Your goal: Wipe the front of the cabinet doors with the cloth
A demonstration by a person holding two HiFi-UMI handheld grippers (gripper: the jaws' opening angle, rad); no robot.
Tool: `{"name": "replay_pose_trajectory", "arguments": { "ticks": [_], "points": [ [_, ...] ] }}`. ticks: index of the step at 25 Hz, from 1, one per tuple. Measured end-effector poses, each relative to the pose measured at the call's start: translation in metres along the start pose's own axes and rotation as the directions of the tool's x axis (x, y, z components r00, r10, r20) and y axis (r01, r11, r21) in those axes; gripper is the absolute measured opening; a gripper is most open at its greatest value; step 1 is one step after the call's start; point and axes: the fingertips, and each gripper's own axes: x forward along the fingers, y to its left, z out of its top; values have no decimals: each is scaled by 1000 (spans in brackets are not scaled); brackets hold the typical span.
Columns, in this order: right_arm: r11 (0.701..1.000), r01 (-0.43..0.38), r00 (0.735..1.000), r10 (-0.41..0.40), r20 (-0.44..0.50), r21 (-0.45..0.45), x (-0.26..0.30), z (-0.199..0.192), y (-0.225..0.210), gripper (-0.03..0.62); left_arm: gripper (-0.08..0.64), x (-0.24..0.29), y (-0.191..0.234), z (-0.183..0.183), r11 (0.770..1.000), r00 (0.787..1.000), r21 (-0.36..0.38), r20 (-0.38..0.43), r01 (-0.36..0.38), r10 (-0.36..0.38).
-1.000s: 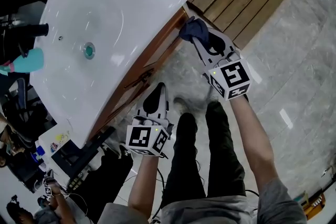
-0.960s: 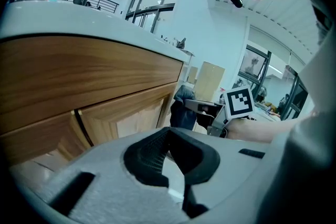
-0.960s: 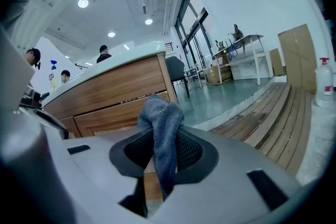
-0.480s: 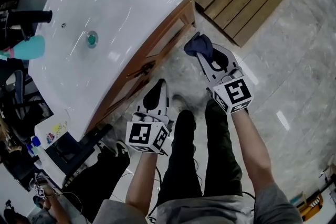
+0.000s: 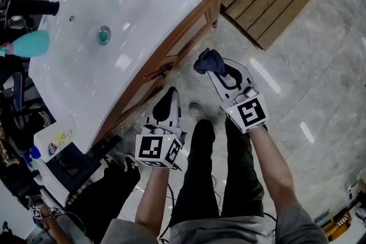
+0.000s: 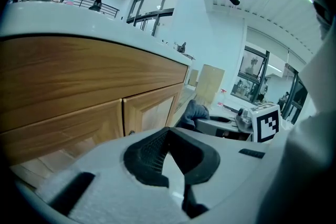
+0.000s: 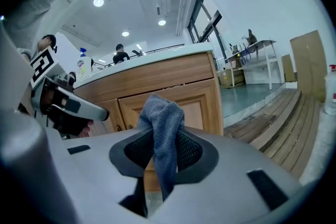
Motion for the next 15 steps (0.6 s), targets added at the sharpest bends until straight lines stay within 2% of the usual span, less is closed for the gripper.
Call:
{"name": "replay_pose_trajectory", "arguments": {
  "ticks": [7, 15],
  "points": [
    [996, -78, 997, 77, -25, -42, 29, -32, 40, 86, 6, -9, 22, -15, 1000, 1000, -17, 7, -13, 13],
    [994, -60, 998, 60, -10, -87, 76, -57, 63, 86, 6, -21, 42, -40, 1000, 1000, -6, -20, 12, -12]
  ]
}}
